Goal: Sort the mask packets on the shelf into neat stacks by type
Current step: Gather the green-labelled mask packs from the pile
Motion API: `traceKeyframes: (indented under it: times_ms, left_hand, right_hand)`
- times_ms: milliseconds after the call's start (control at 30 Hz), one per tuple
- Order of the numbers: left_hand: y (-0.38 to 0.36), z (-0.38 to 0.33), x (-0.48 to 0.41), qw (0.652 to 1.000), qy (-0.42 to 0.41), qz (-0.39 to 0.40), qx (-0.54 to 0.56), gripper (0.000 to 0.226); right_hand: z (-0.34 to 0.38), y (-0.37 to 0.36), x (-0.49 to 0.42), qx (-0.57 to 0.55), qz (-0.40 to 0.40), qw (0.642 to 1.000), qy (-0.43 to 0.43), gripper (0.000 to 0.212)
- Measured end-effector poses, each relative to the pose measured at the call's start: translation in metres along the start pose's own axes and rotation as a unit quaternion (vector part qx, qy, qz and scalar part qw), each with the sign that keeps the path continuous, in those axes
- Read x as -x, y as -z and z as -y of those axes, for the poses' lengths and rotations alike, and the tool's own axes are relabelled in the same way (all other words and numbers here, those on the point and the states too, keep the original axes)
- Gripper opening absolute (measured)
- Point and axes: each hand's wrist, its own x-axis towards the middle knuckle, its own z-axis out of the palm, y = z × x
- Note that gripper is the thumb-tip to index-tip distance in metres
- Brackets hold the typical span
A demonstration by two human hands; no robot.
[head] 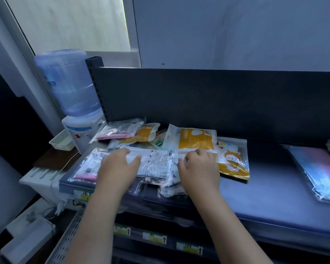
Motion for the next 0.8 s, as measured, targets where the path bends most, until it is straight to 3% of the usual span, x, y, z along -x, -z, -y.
traceKeyframes:
  times_ms: [67,133,200,333,500,567,633,700,800]
  left_hand:
    - [-0.006,0.017,-0.008,0.996,0.039,-0.002,-0.085,0.079]
    - [-0.011,0.026,-0.012,0.987,0.069,0.061,-0.128,0.095]
    - [-0.014,0.029,-0.011,0.985,0.068,0.097,-0.128,0.098]
    - [-0.012,0.025,-0.003,0.988,0.053,0.094,-0.107,0.098]
    - [-0.008,0.017,0.013,0.992,0.034,-0.013,-0.120,0.085]
    - [-0.007,0.007,0.021,0.987,0.033,-0.083,-0.132,0.073]
    - [-0.007,-0.005,0.026,0.991,0.012,-0.095,-0.092,0.069]
    - [-0.011,-0.018,0.029,0.996,-0.009,-0.043,-0.079,0.077]
    - [-0.023,-0.034,0.036,0.985,-0.024,0.096,-0.142,0.107]
  right_hand:
    - [0.001,0.006,-0.004,0.022,0.051,0.998,-0.017,0.039]
    - [0.003,0.010,-0.005,0.023,0.077,0.996,-0.028,0.047]
    - [0.006,0.009,-0.005,0.023,0.082,0.996,-0.037,0.052]
    - [0.012,0.006,0.000,0.031,0.088,0.994,-0.051,0.064]
    - [0.012,0.001,0.001,-0.021,0.104,0.990,-0.094,0.082]
    - [0.009,-0.001,-0.005,-0.020,0.107,0.988,-0.110,0.079]
    - [0.006,-0.001,-0.013,-0.035,0.115,0.984,-0.129,0.069]
    - [0.003,0.000,-0.020,-0.043,0.124,0.982,-0.139,0.061]
    - [0.003,0.005,-0.027,-0.062,0.146,0.978,-0.138,0.070]
